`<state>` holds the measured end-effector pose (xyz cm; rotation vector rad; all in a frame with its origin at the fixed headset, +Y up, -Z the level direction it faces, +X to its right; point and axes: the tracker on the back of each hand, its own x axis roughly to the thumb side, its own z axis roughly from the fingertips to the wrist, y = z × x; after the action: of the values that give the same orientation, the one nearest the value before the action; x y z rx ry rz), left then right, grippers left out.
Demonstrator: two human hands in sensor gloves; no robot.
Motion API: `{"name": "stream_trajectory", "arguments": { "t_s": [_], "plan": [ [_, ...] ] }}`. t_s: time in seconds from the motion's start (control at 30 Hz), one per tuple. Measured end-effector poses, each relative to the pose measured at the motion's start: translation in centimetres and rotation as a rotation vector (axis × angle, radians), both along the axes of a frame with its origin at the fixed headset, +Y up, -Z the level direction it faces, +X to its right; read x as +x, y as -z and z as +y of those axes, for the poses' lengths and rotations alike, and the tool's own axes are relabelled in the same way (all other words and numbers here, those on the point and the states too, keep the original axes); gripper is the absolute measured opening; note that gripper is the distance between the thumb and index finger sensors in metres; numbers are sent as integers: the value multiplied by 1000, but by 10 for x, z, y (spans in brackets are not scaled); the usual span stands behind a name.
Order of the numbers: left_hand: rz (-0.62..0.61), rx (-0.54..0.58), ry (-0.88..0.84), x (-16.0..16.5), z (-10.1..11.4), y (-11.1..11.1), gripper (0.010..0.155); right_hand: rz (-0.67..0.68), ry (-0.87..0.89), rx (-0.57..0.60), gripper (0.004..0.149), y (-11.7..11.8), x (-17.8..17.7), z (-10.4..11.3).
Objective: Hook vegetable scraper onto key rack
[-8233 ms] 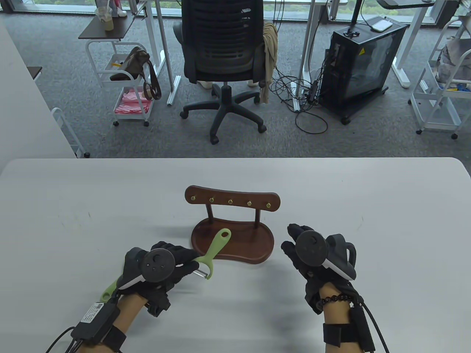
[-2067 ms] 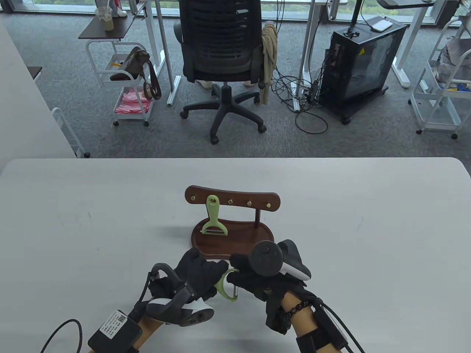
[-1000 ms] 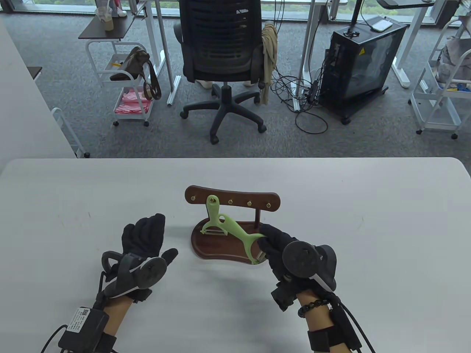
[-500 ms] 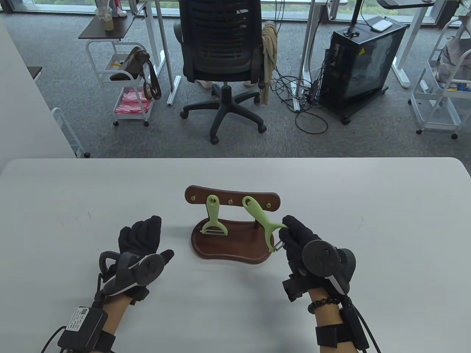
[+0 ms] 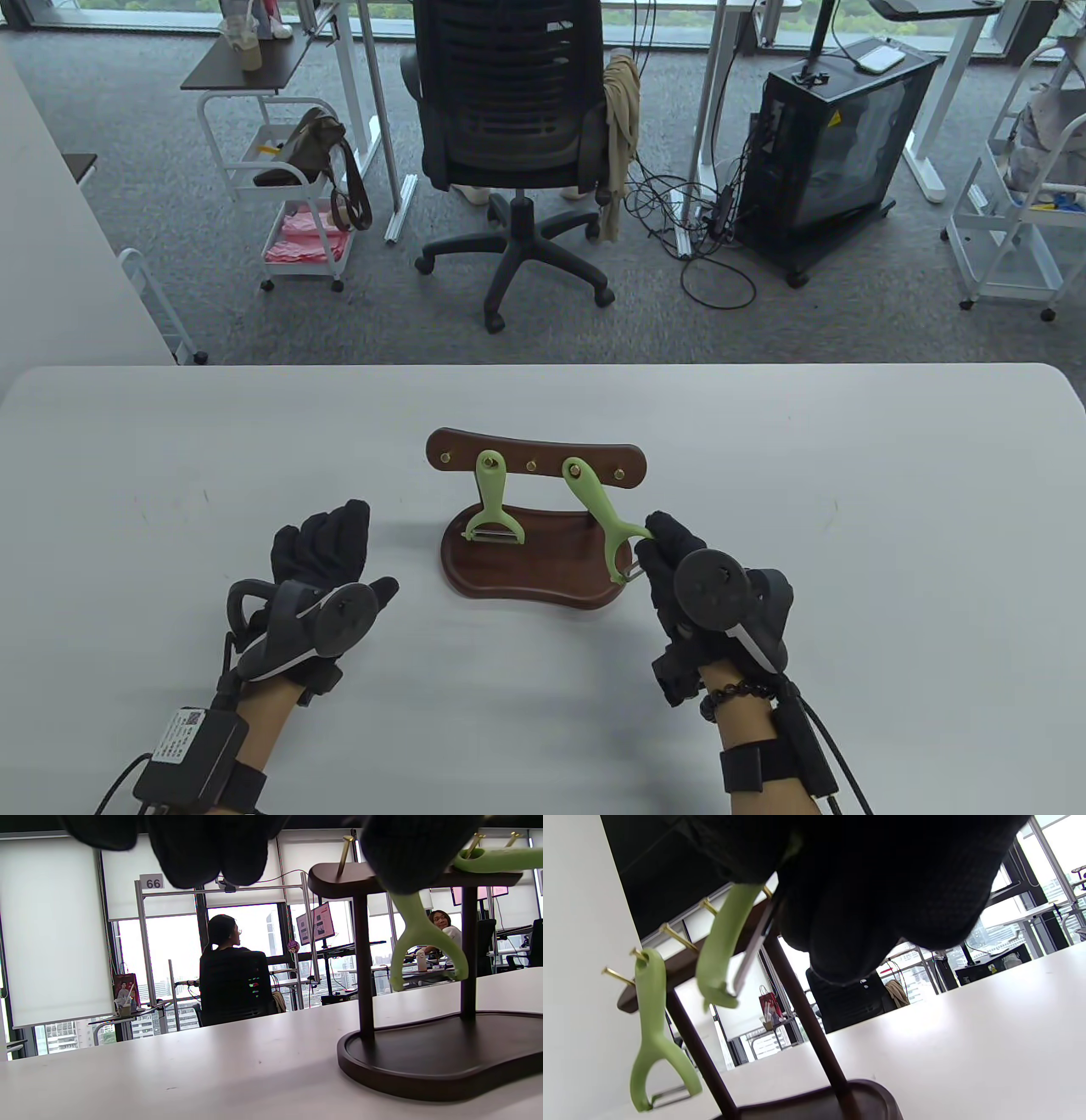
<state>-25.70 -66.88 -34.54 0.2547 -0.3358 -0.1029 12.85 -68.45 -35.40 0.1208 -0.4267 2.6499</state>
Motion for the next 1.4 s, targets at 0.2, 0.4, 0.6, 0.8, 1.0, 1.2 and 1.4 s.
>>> {"name": "stream_trajectory", "arguments": {
  "t_s": [0.2,0.4,0.6,0.8,1.0,1.2,1.4],
  "plan": [
    [19,-25,20,-1,-1,2,92,11,7,-176,50,16,-3,-23],
    [44,-63,38,-3,-5,6,91,42,5,-253,51,22,-6,-32],
    [71,-93,58,-6,-8,10,91,58,-4,-287,53,21,-5,-32],
    [116,-149,71,-14,-12,13,91,54,-85,-261,58,17,3,-24],
    [149,-184,89,-21,-12,16,94,7,-308,-166,69,6,15,-7],
    [160,-226,138,-21,-12,15,97,-25,-403,-151,79,3,27,3],
    [168,-219,173,-21,-10,16,97,-25,-446,-196,83,4,33,4]
  ]
}}
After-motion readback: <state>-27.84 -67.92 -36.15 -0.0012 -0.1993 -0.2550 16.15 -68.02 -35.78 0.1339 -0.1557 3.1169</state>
